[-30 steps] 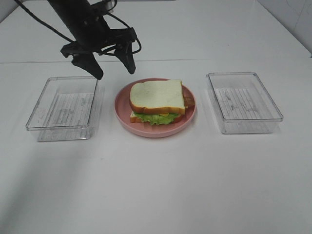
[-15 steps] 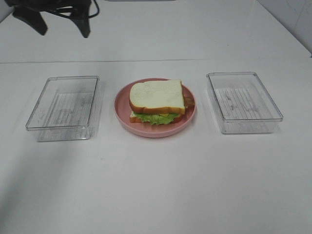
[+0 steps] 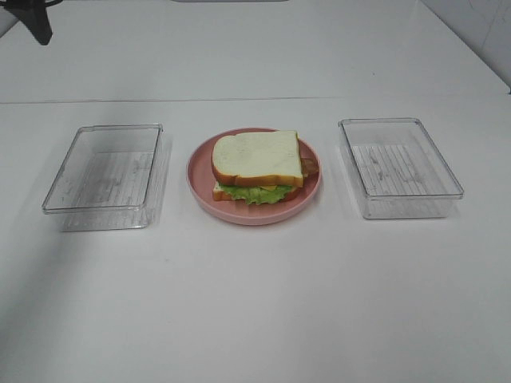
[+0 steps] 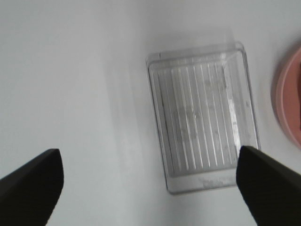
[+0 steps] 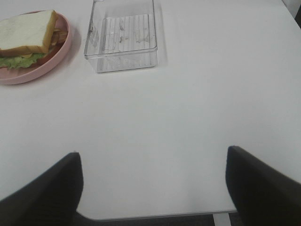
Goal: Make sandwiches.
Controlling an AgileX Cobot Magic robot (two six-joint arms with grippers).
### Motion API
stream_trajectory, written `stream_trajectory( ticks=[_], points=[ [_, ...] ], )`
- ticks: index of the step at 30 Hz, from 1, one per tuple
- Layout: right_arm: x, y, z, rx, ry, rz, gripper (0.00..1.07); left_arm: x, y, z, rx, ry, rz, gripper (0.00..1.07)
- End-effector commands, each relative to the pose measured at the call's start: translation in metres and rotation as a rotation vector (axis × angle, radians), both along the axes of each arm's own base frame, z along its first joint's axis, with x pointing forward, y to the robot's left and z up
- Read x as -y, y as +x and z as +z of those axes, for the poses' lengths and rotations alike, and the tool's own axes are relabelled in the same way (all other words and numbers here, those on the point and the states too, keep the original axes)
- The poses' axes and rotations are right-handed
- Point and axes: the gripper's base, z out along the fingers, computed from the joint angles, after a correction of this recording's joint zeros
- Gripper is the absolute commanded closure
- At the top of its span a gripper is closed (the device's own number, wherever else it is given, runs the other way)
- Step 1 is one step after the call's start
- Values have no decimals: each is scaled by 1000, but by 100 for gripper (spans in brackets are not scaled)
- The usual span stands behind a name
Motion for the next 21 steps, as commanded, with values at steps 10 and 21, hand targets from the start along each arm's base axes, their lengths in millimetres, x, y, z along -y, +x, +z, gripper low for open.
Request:
stream_trajectory(
  ticks=[10, 21],
  points=[
    [0, -3, 0, 35, 5, 3, 27, -9, -174, 15, 157, -10, 20, 16],
    [0, -3, 0, 35, 5, 3, 27, -16, -303, -21, 369, -41, 50, 16]
  ],
)
